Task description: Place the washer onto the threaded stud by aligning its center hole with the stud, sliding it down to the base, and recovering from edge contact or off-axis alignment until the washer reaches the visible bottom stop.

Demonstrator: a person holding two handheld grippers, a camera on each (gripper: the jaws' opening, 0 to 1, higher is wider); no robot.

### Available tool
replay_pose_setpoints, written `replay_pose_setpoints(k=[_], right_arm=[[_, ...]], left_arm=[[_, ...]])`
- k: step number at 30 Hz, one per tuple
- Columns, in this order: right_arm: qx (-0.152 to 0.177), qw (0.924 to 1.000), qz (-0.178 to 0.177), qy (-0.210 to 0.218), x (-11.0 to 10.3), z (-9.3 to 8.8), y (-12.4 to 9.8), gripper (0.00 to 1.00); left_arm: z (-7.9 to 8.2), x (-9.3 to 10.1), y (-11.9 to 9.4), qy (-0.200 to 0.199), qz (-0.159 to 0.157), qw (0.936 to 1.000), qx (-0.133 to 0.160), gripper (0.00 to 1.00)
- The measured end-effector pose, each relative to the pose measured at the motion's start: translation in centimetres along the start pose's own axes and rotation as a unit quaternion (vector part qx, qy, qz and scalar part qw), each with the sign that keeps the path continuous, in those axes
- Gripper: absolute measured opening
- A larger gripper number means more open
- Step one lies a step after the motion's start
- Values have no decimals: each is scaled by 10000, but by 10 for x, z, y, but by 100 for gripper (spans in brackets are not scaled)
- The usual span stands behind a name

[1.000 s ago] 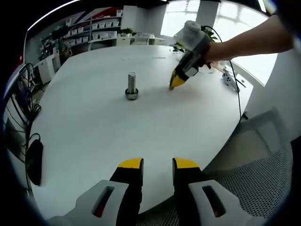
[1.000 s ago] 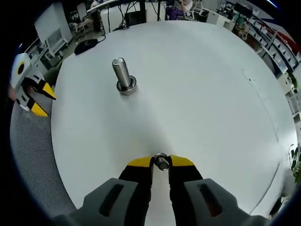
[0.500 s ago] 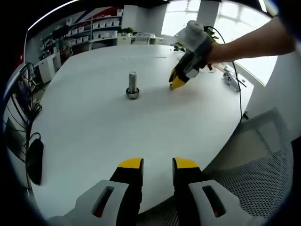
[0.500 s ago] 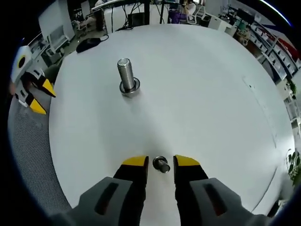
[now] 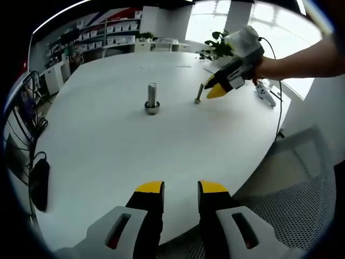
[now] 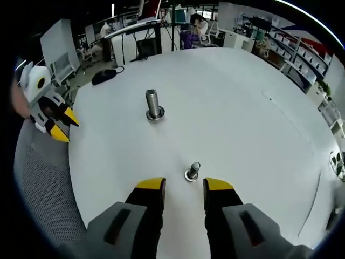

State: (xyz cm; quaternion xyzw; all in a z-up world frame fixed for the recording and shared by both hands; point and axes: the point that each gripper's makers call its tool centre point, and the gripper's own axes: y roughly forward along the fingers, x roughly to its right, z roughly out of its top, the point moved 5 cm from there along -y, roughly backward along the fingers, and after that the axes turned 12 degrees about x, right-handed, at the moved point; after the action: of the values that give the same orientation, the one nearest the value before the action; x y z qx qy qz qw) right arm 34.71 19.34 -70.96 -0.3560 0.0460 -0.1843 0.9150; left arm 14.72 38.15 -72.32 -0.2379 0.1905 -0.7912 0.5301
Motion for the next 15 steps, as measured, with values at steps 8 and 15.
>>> replay_pose_setpoints(k=[8, 15], right_arm=[[578, 9944, -521, 720, -7, -24, -32, 31], [875, 9824, -933, 1361, -8, -40, -57, 32]], left_arm=[[1, 1, -1, -30, -33, 10000, 23, 22], [2, 2, -1, -32, -77, 10000, 53, 22]])
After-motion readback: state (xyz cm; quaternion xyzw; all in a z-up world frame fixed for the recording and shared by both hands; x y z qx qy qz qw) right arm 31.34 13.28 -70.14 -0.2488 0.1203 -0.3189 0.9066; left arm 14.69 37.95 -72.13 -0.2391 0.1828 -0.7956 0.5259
